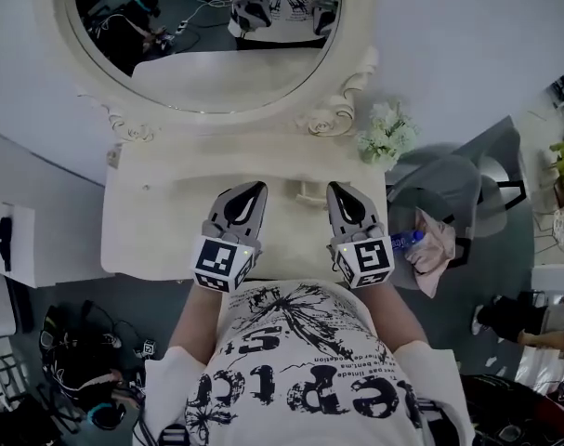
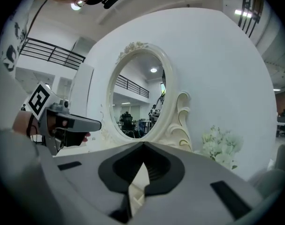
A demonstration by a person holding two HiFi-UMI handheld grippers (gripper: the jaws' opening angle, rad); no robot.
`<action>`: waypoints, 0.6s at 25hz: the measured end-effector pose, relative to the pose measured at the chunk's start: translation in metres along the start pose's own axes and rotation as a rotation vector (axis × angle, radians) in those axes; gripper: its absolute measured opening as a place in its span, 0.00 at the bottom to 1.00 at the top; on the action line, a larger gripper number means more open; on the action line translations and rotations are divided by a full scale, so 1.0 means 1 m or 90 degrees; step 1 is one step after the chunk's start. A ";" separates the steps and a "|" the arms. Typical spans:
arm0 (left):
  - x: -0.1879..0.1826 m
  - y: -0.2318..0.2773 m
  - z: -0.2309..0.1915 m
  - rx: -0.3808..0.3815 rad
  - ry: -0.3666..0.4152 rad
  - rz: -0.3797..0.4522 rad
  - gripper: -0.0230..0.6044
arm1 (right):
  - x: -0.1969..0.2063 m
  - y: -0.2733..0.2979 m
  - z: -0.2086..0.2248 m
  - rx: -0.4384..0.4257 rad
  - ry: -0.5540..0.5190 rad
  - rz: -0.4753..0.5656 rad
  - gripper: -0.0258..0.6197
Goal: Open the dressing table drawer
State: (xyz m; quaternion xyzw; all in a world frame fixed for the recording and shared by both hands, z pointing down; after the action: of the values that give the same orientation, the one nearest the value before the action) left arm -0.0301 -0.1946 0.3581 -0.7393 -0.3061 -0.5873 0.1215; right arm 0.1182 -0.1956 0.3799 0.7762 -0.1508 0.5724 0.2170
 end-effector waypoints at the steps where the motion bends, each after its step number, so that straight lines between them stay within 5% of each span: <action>1: -0.003 0.000 0.001 0.003 0.005 0.004 0.07 | -0.003 0.000 0.001 0.001 0.004 0.004 0.07; 15: -0.010 0.004 -0.001 0.009 0.022 0.000 0.07 | -0.009 0.013 -0.002 -0.010 0.004 0.007 0.07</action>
State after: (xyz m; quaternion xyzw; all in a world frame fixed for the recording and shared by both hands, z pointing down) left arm -0.0300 -0.2011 0.3500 -0.7282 -0.3080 -0.5978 0.1321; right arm 0.1081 -0.2056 0.3741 0.7720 -0.1585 0.5748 0.2203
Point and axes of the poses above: the fingertips, and each gripper's own axes: y forward along the fingers, z to its right, x out of its underside, the point moved 2 cm from there along -y, backward along the fingers, and after that the axes turned 14 degrees about -y, right-handed, at the moved point
